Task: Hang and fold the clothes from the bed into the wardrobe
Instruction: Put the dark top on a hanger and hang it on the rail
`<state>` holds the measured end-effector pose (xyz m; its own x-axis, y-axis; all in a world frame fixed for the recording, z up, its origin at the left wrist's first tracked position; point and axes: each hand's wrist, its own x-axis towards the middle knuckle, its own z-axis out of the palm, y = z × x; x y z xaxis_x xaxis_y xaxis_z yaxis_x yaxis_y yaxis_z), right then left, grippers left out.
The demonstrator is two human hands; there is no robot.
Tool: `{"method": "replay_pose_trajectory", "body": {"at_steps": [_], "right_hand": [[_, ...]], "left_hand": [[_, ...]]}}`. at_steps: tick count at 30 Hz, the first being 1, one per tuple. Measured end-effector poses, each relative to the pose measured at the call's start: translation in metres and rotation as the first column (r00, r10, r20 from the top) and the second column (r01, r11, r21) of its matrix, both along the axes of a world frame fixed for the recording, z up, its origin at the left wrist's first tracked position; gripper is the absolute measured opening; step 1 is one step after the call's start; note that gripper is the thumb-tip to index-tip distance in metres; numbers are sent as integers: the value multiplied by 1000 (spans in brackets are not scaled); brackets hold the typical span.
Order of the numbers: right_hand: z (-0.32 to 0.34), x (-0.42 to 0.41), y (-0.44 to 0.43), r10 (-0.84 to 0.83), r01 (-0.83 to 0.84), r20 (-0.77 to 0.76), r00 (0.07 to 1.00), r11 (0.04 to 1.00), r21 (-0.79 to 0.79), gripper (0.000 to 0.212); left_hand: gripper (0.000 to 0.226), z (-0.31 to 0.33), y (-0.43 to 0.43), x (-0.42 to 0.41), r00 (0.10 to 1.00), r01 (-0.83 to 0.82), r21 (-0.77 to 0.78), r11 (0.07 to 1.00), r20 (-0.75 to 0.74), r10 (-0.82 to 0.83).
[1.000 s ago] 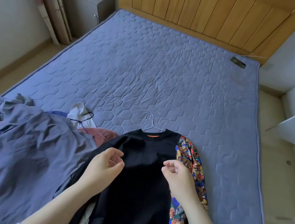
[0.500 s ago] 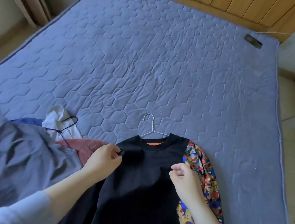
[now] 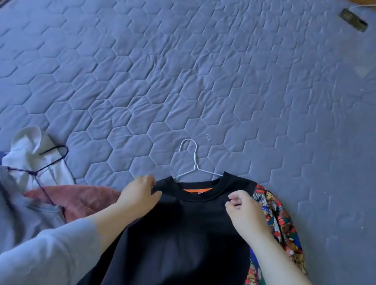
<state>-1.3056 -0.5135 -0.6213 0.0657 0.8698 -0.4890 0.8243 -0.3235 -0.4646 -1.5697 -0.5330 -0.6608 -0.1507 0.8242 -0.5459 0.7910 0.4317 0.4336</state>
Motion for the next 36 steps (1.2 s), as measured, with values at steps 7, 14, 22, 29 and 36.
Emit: {"method": "replay_pose_trajectory", "body": {"at_steps": [7,14,22,29,36], "right_hand": [[-42,4,30,49,-50,48,998,999,7,22],[-61,9,53,95,-97,86,992,995,27,34],[-53,15,54,122,-136,124,985,985,106,49],[-14,18,45,177,-199,152,972,970,139,46],[51,37,-4,221,-247,121,968,922,297,13]], "left_hand": [[48,-51,34,13,1000,9,-23,1000,-17,-9],[41,-79,48,26,999,24,-37,999,-40,-25],[44,-54,35,37,1000,-5,200,980,23,0],[54,6,9,45,995,66,354,933,48,-89],[63,78,-38,47,994,50,339,940,79,-81]]}}
